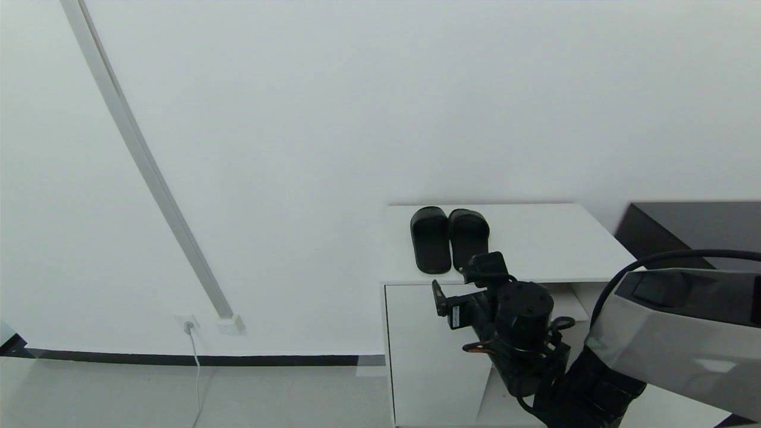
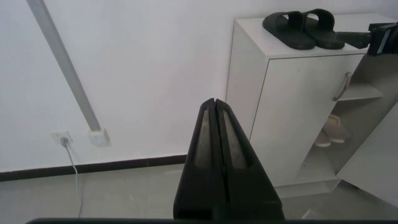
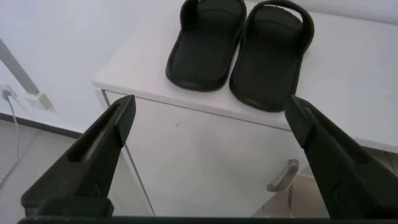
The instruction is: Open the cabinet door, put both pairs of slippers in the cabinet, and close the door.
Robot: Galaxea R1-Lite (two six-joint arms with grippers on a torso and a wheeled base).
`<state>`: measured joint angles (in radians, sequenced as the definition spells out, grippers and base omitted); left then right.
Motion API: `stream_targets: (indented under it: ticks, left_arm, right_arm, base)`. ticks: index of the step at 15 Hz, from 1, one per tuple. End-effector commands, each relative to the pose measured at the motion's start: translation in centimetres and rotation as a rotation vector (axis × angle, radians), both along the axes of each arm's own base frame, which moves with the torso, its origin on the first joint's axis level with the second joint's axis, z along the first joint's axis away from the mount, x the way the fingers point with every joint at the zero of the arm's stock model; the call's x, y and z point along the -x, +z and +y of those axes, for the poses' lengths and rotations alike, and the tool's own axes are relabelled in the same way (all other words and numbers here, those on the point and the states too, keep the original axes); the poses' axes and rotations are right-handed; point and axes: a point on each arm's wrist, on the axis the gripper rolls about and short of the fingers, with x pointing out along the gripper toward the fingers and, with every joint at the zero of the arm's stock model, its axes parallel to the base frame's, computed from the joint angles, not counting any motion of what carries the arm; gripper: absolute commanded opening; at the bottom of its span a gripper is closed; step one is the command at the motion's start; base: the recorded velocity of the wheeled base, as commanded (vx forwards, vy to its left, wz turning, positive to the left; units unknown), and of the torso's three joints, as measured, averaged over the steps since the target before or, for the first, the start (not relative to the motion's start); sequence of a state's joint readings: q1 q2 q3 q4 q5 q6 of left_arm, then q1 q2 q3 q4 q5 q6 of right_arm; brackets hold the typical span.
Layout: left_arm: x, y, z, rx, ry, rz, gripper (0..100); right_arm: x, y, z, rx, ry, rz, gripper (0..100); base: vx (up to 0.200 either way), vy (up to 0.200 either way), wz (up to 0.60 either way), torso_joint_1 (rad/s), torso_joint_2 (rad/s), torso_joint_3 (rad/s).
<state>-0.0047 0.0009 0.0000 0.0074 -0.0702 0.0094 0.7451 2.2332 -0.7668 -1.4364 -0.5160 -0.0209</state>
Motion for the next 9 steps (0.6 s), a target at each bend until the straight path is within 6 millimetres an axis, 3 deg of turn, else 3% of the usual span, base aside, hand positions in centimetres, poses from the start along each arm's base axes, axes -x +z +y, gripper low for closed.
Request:
stream_targets:
  ticks: [1, 5, 7, 9]
  left_arm:
    - [0.0, 0.0, 0.0, 0.000, 0.000, 0.001, 0]
    - [0.0, 0.0, 0.0, -0.003, 0.000, 0.001, 0]
    - [0.0, 0.0, 0.0, 0.000, 0.000, 0.001, 0]
    - [0.0, 0.0, 0.0, 0.002, 0.001, 0.001, 0]
  right_arm:
    - [-0.4, 0.4, 0.0, 0.017, -0.008, -0.014, 100]
    - [-2.9, 4.4, 1.7, -0.029, -0.033, 0.074, 100]
    - [-3.2, 7.9, 2.2, -0.112, -0.127, 0.182, 100]
    - [-3.6, 8.7, 2.5, -0.154, -0.208, 0.218, 100]
  base:
    - [0.000, 0.000, 0.00, 0.027, -0.05, -0.027]
    - [0.000, 0.000, 0.00, 0.000, 0.00, 0.000]
    - [0.000, 0.000, 0.00, 0.000, 0.00, 0.000]
    - [0.000, 0.000, 0.00, 0.000, 0.00, 0.000]
